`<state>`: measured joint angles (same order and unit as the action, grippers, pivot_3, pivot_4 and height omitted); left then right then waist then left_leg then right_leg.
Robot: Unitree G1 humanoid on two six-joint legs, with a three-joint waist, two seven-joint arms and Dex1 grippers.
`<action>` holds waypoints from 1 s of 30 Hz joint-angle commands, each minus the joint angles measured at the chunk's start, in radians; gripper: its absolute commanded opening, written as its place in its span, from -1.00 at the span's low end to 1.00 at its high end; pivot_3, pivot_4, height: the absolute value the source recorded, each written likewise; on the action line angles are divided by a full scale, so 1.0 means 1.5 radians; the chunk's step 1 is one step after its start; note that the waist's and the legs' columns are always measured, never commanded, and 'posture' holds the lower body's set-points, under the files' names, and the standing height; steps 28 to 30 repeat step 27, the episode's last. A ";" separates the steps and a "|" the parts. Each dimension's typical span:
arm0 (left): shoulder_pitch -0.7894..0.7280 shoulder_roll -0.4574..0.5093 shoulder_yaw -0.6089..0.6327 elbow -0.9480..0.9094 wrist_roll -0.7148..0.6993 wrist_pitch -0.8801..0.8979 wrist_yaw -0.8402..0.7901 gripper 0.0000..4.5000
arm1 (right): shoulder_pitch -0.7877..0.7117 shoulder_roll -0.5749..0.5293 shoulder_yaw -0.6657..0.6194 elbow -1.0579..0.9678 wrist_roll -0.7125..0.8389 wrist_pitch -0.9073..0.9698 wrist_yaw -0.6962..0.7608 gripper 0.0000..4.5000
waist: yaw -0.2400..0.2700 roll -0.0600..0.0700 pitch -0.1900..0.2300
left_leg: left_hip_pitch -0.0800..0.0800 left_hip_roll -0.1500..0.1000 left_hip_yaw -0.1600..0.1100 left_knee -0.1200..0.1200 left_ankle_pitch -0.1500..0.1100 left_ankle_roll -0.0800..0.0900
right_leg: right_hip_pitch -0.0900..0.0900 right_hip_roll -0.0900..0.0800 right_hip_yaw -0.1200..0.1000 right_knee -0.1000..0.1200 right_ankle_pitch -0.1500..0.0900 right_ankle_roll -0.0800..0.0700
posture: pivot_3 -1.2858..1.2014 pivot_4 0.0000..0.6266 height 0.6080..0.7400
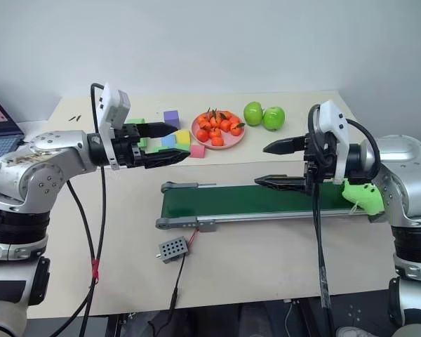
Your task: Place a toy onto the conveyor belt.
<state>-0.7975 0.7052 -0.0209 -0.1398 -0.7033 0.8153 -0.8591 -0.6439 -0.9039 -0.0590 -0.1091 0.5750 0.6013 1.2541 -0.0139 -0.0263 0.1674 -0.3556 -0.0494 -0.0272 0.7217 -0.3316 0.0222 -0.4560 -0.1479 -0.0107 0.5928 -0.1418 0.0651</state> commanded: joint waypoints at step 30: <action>-0.038 -0.001 0.028 0.012 0.023 0.017 -0.012 0.96 | -0.014 0.012 -0.014 0.005 0.002 -0.018 -0.007 1.00 | 0.000 0.000 0.000 | 0.000 0.000 0.000 0.000 0.000 0.000 | 0.000 0.000 0.000 0.000 0.000 0.000 | 0.03 -0.52 0.99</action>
